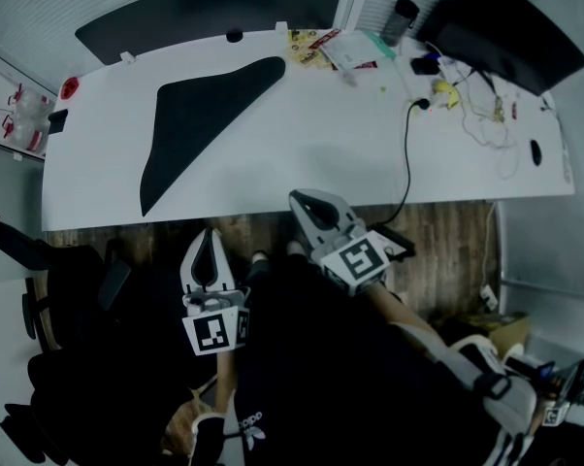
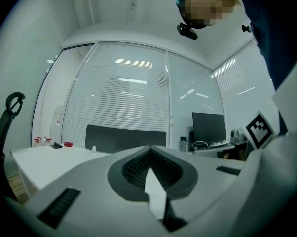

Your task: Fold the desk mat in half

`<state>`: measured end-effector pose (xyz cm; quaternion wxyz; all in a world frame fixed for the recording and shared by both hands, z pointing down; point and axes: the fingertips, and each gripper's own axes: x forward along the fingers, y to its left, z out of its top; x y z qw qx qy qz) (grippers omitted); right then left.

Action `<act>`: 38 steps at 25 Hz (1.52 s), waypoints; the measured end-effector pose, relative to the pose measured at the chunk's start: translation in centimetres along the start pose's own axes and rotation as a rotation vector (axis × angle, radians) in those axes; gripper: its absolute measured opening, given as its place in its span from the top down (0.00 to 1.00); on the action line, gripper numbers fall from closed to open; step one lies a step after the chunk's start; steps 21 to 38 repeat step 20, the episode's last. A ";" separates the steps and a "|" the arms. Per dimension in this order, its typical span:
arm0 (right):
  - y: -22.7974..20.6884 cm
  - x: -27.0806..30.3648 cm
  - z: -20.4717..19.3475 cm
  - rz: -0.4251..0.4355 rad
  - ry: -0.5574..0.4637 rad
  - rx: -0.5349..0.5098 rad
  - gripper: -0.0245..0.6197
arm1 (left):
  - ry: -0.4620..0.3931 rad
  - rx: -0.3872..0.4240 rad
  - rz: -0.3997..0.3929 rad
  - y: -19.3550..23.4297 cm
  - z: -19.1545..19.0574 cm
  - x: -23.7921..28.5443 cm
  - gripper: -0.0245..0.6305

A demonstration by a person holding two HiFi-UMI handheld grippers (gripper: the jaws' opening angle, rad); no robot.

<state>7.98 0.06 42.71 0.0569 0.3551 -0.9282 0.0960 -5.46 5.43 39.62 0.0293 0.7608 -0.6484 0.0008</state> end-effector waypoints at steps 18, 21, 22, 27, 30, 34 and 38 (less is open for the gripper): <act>-0.6 -0.5 -0.2 -0.012 -0.002 -0.007 0.96 | 0.032 -0.015 0.007 -0.1 -0.7 0.2 0.96; -0.8 -0.5 -0.2 -0.015 -0.005 -0.004 0.96 | 0.029 -0.004 0.004 -0.2 -0.7 0.4 0.96; -0.8 -0.5 -0.2 -0.015 -0.005 -0.004 0.96 | 0.029 -0.004 0.004 -0.2 -0.7 0.4 0.96; -0.8 -0.5 -0.2 -0.015 -0.005 -0.004 0.96 | 0.029 -0.004 0.004 -0.2 -0.7 0.4 0.96; -0.8 -0.5 -0.2 -0.015 -0.005 -0.004 0.96 | 0.029 -0.004 0.004 -0.2 -0.7 0.4 0.96; -0.8 -0.5 -0.2 -0.015 -0.005 -0.004 0.96 | 0.029 -0.004 0.004 -0.2 -0.7 0.4 0.96; -0.8 -0.5 -0.2 -0.015 -0.005 -0.004 0.96 | 0.029 -0.004 0.004 -0.2 -0.7 0.4 0.96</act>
